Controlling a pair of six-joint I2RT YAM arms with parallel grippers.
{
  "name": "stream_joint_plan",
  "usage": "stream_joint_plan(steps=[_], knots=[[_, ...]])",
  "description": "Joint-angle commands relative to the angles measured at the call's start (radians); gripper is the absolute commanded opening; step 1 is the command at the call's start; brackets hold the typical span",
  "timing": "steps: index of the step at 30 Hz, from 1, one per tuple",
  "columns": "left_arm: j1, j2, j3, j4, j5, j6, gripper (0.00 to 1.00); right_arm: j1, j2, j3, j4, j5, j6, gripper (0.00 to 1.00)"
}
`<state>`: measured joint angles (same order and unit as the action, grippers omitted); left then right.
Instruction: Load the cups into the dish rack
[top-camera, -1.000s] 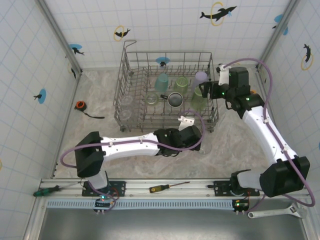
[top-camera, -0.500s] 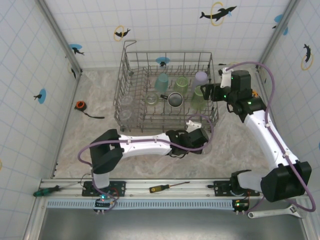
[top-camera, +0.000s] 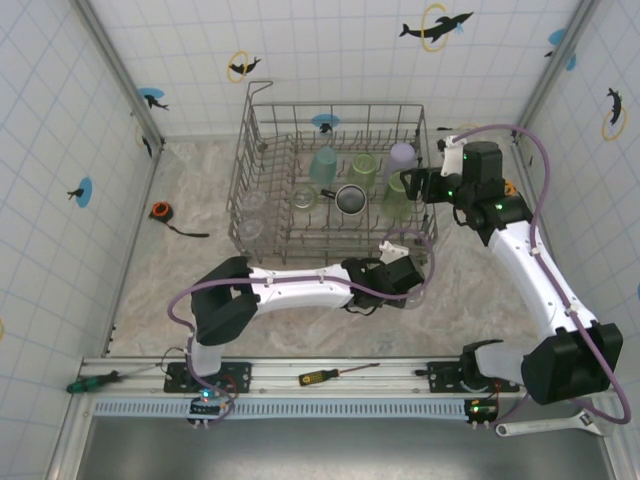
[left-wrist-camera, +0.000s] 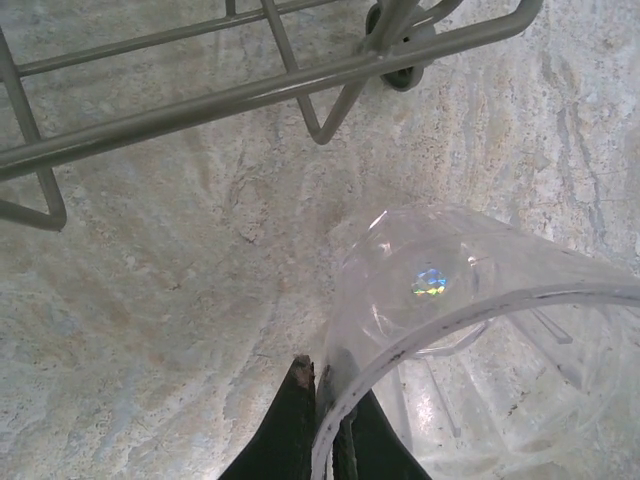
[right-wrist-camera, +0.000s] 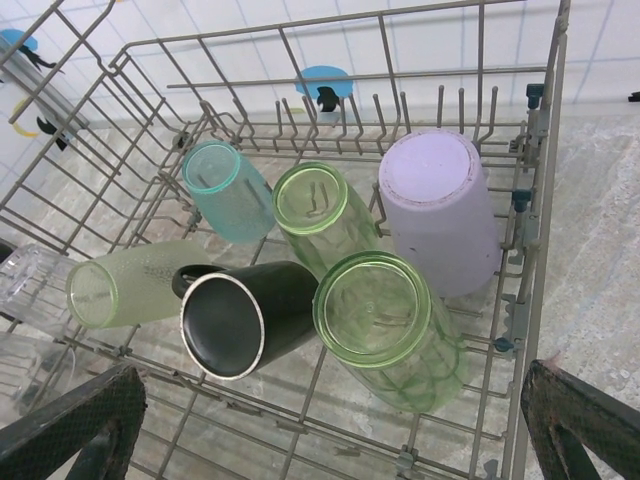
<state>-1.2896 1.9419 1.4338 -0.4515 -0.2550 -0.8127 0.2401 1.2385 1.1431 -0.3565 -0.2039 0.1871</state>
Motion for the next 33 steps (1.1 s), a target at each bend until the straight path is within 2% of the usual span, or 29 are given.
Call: stream_joint_plan(steps=[1,8,18,24,28,33], knots=[[-0.003,-0.020,0.036,-0.055,-0.007,0.007,0.00,-0.004,-0.017,-0.005,0.032,-0.011,0.012,1.00],[-0.002,-0.081,0.162,-0.148,0.026,0.038,0.00,-0.004,-0.022,0.019,0.007,0.004,0.014,1.00],[0.019,-0.060,0.539,-0.387,0.022,0.119,0.00,-0.004,0.010,0.093,-0.038,0.017,0.015,1.00],[0.122,-0.118,0.555,-0.344,0.085,0.151,0.00,-0.004,0.025,0.106,-0.032,0.002,0.030,1.00],[0.213,-0.149,0.554,-0.320,0.124,0.181,0.00,-0.004,0.039,0.124,-0.037,0.052,0.032,1.00],[0.337,-0.173,0.564,-0.274,0.186,0.220,0.00,-0.004,0.095,0.175,-0.038,0.007,0.038,1.00]])
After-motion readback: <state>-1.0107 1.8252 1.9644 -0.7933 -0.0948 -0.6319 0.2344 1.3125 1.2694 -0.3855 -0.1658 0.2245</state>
